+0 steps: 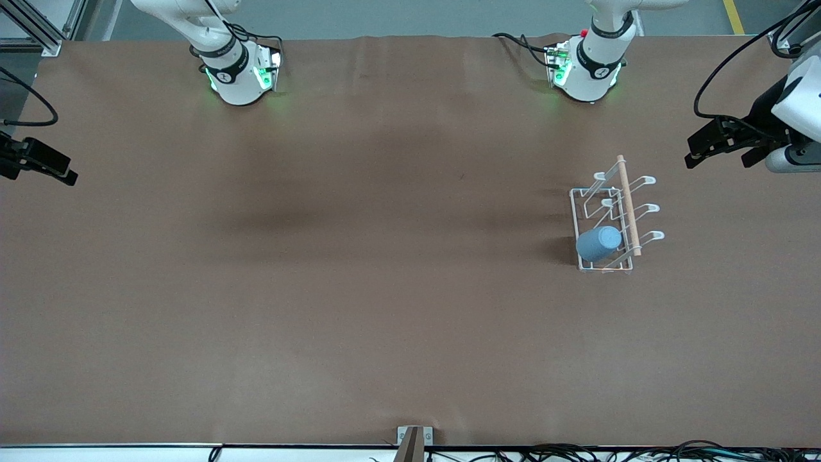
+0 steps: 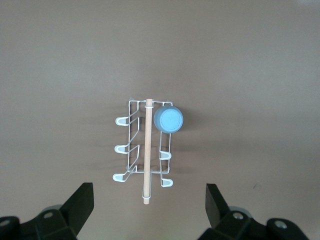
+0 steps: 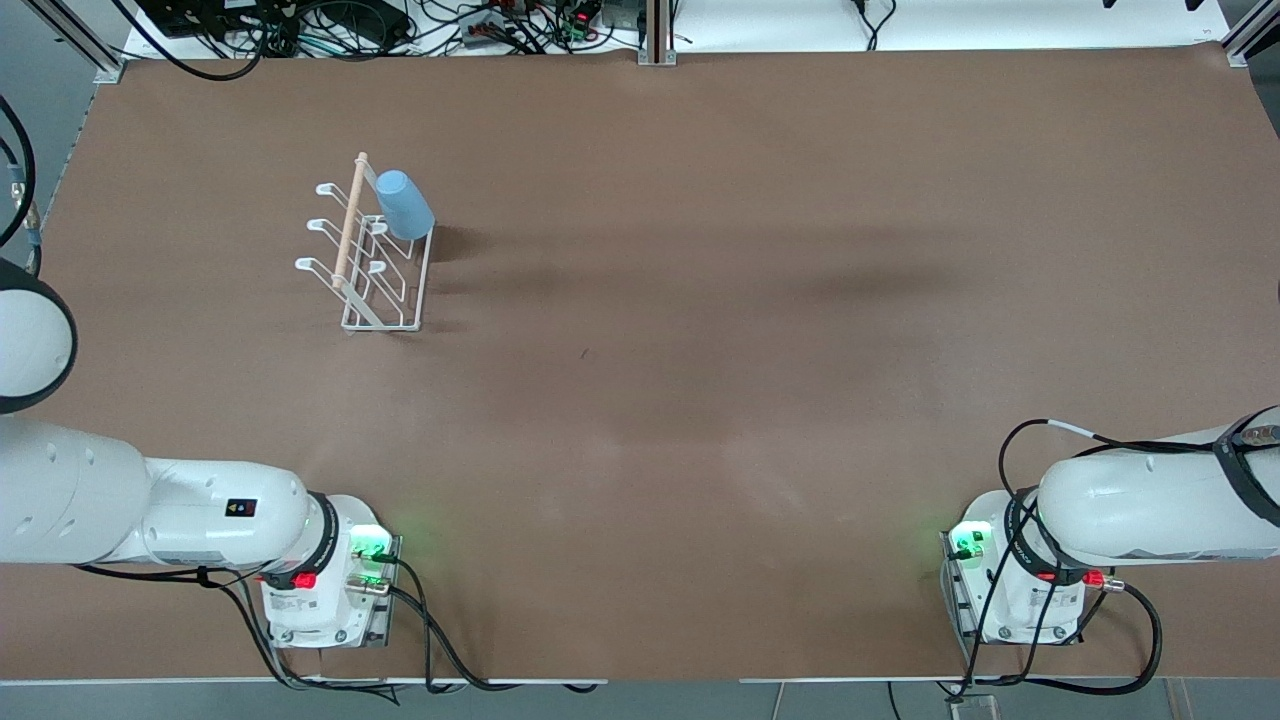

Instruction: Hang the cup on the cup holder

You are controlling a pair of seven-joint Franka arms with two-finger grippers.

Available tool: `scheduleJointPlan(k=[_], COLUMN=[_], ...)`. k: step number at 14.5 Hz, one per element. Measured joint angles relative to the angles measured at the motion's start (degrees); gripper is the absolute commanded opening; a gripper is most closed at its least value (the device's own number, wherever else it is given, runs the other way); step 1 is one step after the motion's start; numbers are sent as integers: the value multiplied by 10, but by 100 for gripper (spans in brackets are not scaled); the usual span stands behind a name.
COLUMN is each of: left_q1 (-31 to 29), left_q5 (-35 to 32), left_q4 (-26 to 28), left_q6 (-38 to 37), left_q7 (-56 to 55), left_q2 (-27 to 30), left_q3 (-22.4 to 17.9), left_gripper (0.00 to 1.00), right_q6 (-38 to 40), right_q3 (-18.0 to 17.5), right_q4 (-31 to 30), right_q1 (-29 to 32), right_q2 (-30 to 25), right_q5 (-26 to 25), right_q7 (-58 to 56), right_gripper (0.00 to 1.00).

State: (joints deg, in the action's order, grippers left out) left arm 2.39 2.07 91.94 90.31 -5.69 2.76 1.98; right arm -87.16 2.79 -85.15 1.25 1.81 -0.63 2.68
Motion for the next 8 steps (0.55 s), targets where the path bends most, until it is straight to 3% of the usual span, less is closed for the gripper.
scheduleJointPlan(k=[8], left_q1=[4], left_q5=[-8], left_q4=[2], left_q6=[8], left_q7=[2], left_q2=[0], left_q3=[1], left_gripper=[98], right_q6=[0], right_q3=[0], right_q4=[0], right_q1=[0], right_q2=[0], right_q5=[0], right_q7=[0], right_gripper=[100])
